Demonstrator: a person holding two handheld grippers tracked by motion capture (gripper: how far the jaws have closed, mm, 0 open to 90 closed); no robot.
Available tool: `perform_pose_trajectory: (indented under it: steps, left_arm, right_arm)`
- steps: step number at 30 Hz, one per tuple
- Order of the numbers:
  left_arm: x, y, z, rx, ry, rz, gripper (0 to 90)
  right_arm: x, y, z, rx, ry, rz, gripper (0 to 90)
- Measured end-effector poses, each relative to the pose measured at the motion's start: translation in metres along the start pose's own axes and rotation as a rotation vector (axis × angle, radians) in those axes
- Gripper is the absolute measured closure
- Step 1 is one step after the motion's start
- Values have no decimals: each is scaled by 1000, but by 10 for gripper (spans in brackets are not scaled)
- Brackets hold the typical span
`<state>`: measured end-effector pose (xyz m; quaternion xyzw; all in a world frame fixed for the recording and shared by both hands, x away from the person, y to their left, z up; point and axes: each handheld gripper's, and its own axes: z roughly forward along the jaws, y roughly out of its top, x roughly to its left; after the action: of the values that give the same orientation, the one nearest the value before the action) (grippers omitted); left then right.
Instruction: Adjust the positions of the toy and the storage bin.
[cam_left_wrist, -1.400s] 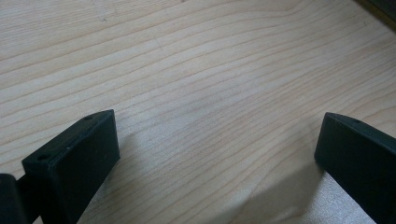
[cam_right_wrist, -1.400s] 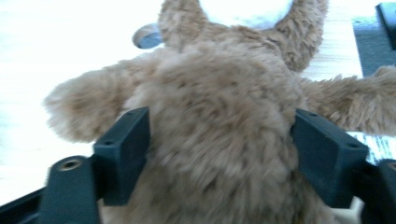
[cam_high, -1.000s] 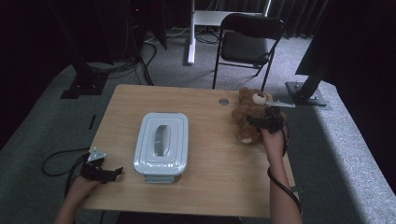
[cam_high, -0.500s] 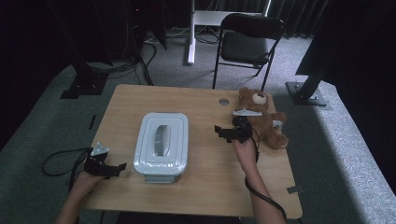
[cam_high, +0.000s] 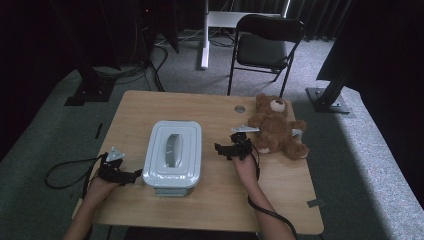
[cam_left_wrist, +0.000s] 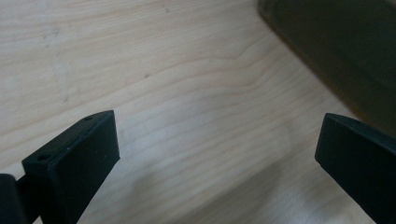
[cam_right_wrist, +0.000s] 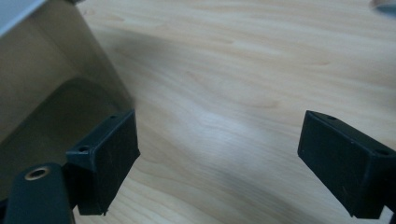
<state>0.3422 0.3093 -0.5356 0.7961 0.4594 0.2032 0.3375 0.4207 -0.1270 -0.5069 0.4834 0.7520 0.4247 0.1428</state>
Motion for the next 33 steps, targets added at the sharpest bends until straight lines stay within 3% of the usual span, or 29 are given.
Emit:
perform_pose_trajectory:
  steps: [5,16,23,26,27,29,33]
  left_arm:
    - [-7,11,10,-5,-16,13,3]
    - [-20,24,20,-14,-44,34,3]
    - [-26,28,21,-18,-28,50,3]
    - [-28,28,20,-20,-26,50,3]
    - [-29,28,19,-17,-27,52,3]
    - [-31,28,18,-17,-23,55,3]
    - [-37,26,16,-13,-28,64,3]
  right_arm:
    - [9,-2,14,24,20,-16,116]
    - [21,2,26,22,53,-46,116]
    - [35,1,36,49,127,-106,130]
    - [35,1,37,46,126,-112,131]
    - [32,2,39,54,161,-92,131]
    - [29,1,41,76,182,-95,131]
    - [30,-2,40,66,173,-125,131]
